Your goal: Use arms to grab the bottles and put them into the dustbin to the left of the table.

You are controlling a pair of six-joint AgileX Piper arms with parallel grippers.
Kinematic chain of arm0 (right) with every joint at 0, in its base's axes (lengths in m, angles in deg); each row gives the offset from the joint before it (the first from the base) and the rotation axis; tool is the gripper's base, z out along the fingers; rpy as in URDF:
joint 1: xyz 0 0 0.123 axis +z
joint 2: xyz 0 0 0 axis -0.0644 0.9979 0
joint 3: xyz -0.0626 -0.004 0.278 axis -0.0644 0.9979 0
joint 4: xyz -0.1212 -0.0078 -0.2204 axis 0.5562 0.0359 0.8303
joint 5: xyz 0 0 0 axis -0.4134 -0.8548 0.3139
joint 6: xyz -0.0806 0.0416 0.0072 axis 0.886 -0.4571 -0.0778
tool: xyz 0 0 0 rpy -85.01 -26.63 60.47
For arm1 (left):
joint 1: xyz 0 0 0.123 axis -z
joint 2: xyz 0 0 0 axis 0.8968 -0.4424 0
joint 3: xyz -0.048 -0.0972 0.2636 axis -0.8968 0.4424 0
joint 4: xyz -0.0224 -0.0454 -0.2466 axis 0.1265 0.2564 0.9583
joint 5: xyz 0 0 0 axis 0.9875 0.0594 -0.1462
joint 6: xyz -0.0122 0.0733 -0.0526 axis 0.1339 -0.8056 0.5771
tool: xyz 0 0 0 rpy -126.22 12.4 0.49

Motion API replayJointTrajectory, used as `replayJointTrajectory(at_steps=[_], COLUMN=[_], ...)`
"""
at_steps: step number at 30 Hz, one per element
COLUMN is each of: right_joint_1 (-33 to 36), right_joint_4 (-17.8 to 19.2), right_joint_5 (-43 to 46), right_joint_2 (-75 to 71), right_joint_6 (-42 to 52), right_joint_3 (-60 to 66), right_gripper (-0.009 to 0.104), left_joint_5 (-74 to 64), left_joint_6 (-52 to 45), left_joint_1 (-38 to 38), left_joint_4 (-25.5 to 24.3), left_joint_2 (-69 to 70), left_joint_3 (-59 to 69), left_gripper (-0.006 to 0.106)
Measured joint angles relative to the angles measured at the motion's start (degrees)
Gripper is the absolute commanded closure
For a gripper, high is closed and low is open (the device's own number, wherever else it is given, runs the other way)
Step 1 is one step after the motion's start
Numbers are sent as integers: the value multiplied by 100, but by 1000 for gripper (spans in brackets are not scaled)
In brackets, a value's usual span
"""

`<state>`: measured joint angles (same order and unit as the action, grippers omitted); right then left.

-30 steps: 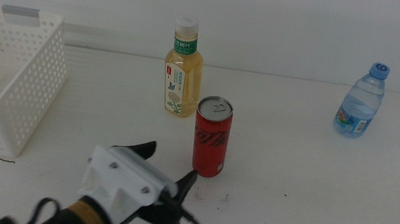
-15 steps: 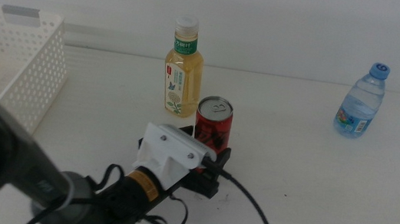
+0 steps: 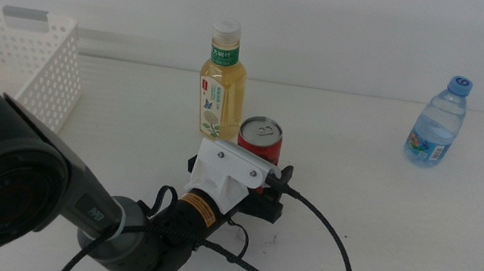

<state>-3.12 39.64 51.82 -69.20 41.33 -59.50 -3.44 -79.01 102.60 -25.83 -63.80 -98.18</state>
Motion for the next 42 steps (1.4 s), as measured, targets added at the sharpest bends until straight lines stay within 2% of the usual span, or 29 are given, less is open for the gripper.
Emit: replayJointTrajectory(at_steps=[2, 7, 9, 13, 19, 21, 25, 27, 35, 42], right_joint_1=[0, 0, 0, 0, 0, 0, 0, 0, 0, 0], right_joint_4=[0, 0, 0, 0, 0, 0, 0, 0, 0, 0], right_joint_5=[0, 0, 0, 0, 0, 0, 0, 0, 0, 0], right_joint_2=[0, 0, 0, 0, 0, 0, 0, 0, 0, 0], right_joint_6=[0, 0, 0, 0, 0, 0, 0, 0, 0, 0], right_joint_3=[0, 0, 0, 0, 0, 0, 0, 0, 0, 0], right_gripper=[3, 3, 3, 3, 3, 3, 3, 3, 3, 3], left_joint_5=[-46, -97, -153, -367, -791, -1605, -4419, -5663, -10084, -12208], left_joint_6=[0, -140, -238, -304, -326, -326, -476, -685, -1633, -2197], left_joint_1=[0, 0, 0, 0, 0, 0, -94, -325, -2008, -3841], left_joint_4=[0, 0, 0, 15, 267, 402, 913, 955, 892, 853], left_joint_2=[0, -4, 63, 533, 1887, 2488, 3804, 4287, 4465, 3614], left_joint_3=[0, -10, 20, 497, 1360, 1469, 1248, 953, -1317, -3468], left_gripper=[25, 70, 83, 99, 100, 100, 100, 100, 100, 100])
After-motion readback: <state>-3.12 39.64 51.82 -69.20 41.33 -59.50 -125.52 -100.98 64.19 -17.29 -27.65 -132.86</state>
